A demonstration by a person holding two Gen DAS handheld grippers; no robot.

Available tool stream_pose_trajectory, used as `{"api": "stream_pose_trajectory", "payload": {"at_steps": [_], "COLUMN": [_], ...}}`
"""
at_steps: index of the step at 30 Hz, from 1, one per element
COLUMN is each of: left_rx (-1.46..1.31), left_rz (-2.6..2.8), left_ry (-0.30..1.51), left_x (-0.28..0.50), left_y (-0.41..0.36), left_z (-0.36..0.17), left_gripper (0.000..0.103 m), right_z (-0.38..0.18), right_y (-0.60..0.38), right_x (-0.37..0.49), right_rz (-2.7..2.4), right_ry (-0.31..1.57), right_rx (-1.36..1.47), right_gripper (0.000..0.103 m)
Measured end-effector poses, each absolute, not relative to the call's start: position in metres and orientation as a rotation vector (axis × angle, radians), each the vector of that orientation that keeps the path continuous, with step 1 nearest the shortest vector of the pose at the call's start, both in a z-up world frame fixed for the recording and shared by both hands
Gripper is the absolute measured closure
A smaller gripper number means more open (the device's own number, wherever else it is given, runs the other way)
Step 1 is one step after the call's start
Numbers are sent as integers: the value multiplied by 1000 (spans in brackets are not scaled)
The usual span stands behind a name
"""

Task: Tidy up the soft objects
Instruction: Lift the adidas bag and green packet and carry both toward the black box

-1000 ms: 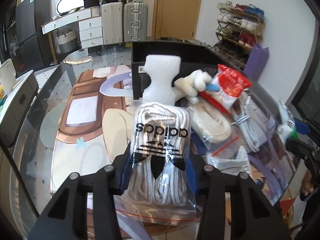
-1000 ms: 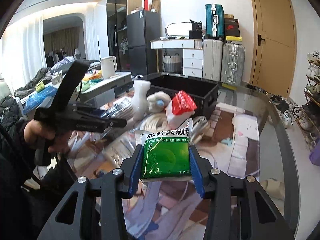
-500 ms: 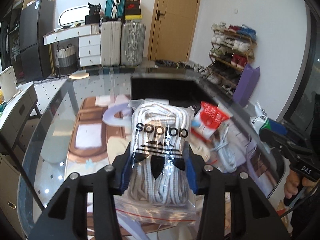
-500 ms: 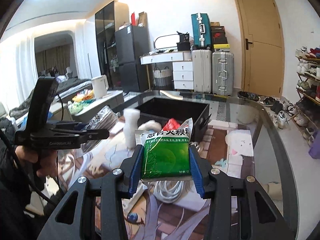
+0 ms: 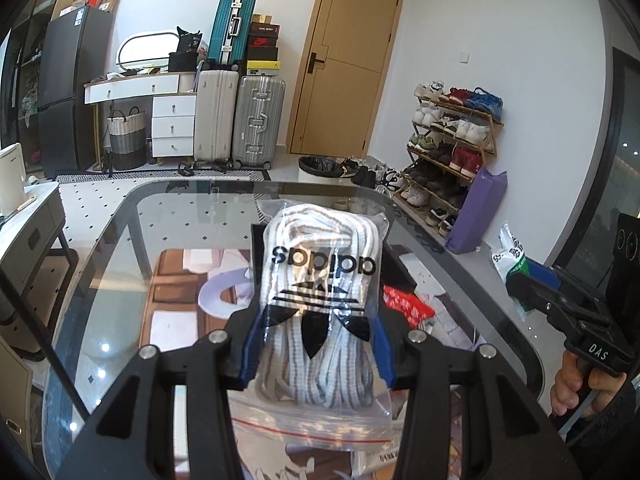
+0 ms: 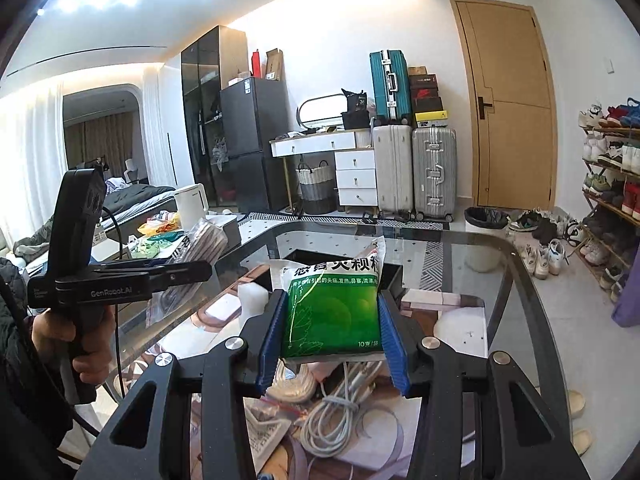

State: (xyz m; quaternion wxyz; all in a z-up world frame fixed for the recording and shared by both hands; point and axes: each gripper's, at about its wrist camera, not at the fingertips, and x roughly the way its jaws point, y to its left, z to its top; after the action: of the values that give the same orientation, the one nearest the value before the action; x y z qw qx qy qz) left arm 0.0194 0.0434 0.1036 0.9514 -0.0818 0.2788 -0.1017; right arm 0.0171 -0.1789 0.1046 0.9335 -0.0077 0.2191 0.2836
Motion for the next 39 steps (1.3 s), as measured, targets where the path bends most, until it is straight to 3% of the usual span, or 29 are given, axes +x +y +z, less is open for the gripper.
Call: {"api": "stream_pose_trajectory", "payload": {"at_steps": [13,23,39], "left_rx": [-221,-130,-127], "left_rz": [-198,-207,-191], "left_ry": [571,516,632], "left_x": [72,97,147], "left_y": [47,32,34], "left_z": [108,143,102], "left_gripper": [59,58,58], "right_z": [113,138,108], "right_y": [-167,-165,-145], "right_x": [53,85,143], "right_rz": [558,537,571], "right_ry": [466,426,537], "right_rx": [35,20,-11], "right_gripper": [58,58,58]}}
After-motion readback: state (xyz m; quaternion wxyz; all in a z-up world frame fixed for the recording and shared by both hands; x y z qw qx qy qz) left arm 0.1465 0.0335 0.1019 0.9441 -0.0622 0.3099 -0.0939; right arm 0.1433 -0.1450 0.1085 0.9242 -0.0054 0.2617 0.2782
